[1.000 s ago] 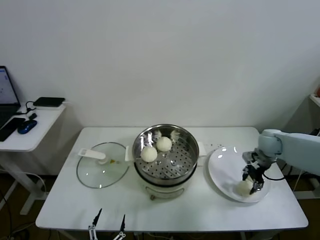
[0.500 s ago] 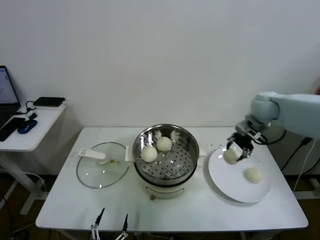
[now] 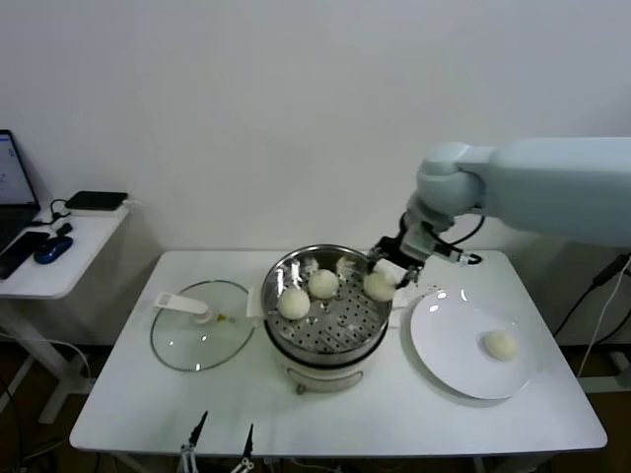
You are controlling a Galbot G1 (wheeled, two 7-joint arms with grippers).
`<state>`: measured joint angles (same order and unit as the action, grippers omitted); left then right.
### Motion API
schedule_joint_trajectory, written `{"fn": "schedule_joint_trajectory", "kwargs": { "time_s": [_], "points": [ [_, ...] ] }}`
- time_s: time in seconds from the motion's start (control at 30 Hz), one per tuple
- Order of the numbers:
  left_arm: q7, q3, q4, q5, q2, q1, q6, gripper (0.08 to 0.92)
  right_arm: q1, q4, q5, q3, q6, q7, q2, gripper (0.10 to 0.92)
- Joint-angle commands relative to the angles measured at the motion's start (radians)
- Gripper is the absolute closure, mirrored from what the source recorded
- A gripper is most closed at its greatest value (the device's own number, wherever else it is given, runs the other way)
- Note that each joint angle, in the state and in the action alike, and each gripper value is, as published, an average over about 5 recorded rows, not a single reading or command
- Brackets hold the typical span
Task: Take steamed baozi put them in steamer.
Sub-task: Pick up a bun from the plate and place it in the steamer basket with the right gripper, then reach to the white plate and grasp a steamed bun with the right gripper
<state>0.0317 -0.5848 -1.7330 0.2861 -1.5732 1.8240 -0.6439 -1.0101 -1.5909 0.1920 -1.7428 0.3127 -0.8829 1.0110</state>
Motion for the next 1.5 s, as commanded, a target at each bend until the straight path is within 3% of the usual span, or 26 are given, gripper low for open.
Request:
{"fn": "schedule_joint_trajectory", "kwargs": {
  "time_s": [0.03, 0.37, 0.67, 0.77, 0.9, 1.03, 1.2, 1.3, 1.5],
  "points": [
    [-0.001, -0.003, 0.007, -0.004, 0.000, -0.002, -0.002, 0.177, 0.149, 0.005, -0.082, 0.085, 0.035, 0.033, 0.198, 0.397],
    [-0.002, -0.007, 0.013, -0.005, -0.003, -0.004, -0.007, 0.177, 0.250, 0.162, -0.101, 0.059, 0.052, 0.017, 0.294, 0.397],
    [-0.002, -0.017, 0.017, -0.007, -0.003, -0.008, -0.010, 0.177, 0.270, 0.201, -0.091, 0.052, 0.075, 0.017, 0.300, 0.393],
    [-0.002, -0.017, 0.016, -0.006, -0.003, -0.009, -0.009, 0.177, 0.250, 0.203, -0.064, 0.052, 0.089, 0.026, 0.291, 0.362],
    [0.000, -0.016, 0.014, -0.005, -0.004, -0.008, -0.007, 0.177, 0.145, 0.189, 0.048, -0.006, 0.126, -0.013, 0.264, 0.260],
    [0.001, -0.016, 0.010, -0.004, -0.003, -0.003, -0.006, 0.177, -0.006, 0.185, 0.226, -0.119, 0.132, -0.121, 0.210, 0.208],
    [0.002, -0.013, 0.012, -0.003, 0.001, -0.003, -0.005, 0.177, -0.133, 0.211, 0.370, -0.287, -0.049, -0.217, 0.071, 0.203],
    [0.004, -0.009, 0.014, -0.002, 0.002, -0.005, -0.005, 0.177, -0.112, 0.255, 0.368, -0.326, -0.153, -0.225, -0.021, 0.202],
    [0.011, -0.003, 0.013, 0.002, -0.001, -0.008, -0.003, 0.177, 0.015, 0.356, 0.260, -0.292, -0.219, -0.240, -0.164, 0.203]
  ]
}}
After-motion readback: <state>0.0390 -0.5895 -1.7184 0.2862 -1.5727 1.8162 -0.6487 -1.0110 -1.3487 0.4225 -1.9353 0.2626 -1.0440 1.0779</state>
